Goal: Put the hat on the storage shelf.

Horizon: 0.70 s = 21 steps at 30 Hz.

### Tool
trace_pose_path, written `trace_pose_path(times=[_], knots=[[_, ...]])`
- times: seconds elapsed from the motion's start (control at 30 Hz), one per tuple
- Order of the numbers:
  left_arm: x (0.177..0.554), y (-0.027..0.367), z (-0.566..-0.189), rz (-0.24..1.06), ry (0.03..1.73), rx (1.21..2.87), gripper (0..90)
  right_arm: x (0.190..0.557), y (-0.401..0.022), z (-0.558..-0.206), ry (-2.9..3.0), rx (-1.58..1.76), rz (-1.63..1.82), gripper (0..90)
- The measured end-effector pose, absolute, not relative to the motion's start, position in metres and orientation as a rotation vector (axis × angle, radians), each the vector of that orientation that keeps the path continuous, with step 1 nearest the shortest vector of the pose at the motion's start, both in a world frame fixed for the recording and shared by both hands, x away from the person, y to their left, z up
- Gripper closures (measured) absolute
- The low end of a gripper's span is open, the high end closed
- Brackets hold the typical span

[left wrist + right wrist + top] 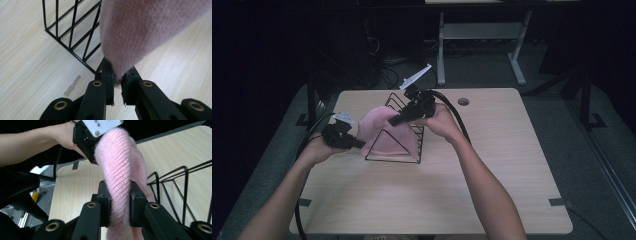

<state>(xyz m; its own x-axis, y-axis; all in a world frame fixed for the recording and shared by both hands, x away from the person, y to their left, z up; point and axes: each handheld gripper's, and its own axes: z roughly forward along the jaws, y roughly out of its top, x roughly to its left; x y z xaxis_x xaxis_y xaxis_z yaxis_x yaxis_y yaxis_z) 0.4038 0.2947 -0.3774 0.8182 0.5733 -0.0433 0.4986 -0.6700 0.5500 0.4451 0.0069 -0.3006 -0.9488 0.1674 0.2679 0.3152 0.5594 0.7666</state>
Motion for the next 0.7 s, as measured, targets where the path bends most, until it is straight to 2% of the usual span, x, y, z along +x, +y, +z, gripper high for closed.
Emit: trace_pose_path(times=[0.23,0.53,0.7], knots=[[0.404,0.291,-0.386,0.180,0.795,2.461,82.3,0.444,0.006,-0.310,-2.622,-0.416,-1.329,73.1],[0.405,0.295,-0.398,0.179,0.817,2.484,82.3,0.440,0.007,-0.318,-2.637,-0.426,-1.307,61.1],[0.407,0.296,-0.401,0.194,0.815,2.525,82.6,0.436,0.001,-0.319,-2.625,-0.448,-1.321,59.5]])
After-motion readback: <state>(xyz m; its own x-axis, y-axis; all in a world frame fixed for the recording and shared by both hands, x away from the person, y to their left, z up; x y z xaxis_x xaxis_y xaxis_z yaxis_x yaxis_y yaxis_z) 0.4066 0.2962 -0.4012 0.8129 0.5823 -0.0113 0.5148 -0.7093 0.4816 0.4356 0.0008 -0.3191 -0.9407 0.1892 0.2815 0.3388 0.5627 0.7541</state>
